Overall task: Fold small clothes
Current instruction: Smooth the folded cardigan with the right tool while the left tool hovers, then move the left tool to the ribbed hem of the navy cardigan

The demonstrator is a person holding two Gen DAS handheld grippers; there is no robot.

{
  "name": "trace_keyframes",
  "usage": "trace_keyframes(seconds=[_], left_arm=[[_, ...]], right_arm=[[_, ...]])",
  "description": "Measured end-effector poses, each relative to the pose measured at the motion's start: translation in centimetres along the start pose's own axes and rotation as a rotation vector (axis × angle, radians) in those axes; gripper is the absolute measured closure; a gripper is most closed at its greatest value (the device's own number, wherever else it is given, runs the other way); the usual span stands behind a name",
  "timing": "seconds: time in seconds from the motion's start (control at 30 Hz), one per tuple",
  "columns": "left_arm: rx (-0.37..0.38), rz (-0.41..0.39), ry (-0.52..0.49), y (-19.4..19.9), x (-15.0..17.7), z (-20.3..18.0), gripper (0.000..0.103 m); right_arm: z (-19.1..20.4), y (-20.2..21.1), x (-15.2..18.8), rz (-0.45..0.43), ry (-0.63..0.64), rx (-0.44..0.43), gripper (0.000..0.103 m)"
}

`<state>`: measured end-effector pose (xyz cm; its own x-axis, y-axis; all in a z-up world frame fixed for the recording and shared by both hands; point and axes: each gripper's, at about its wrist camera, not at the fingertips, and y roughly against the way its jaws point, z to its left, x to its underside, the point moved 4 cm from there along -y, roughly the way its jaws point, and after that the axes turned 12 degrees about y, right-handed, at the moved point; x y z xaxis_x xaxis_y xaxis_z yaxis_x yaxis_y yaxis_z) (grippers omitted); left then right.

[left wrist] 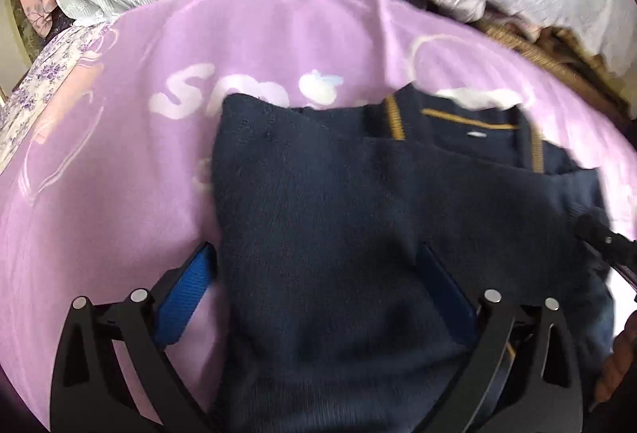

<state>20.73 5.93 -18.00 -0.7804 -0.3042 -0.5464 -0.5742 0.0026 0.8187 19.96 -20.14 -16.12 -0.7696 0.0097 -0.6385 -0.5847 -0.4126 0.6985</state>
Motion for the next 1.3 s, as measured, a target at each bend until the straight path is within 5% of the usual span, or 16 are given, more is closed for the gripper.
trace_keyframes(seconds=[0.17,0.23,0.63,0.9,1.23,1.3], left_arm=[[-0.034,0.0,-0.075,1.4,2.0,-0.3,0.005],[-0.046,0.05,-0.054,-0.3,3.4,0.2,0.004],[0.109,0.066,0.046,7.4,10.5,5.8,0.005],[0.182,0.097,0.026,8.8,14.4,5.4,0.005],[0.371,0.123,0.078,11.2,17.6,6.5,0.006],[0.367,0.116,0.072,11.2,17.5,6.3,0.017]], right_arm=[[3.1,0.4,2.5,0.059,0.164,0.038,0.069],[3.6,0.2,3.2,0.038,0.215,0.075,0.069],[3.2,8.6,7.6,-0.013,0.207,0.084,0.061],[1.1,12.6,12.6,-0.019,0.181,0.116,0.048],[-1.7,14.8,16.4,-0.003,0.046,0.028,0.043],[-1.6,14.7,16.4,0.0,0.045,0.015,0.043]])
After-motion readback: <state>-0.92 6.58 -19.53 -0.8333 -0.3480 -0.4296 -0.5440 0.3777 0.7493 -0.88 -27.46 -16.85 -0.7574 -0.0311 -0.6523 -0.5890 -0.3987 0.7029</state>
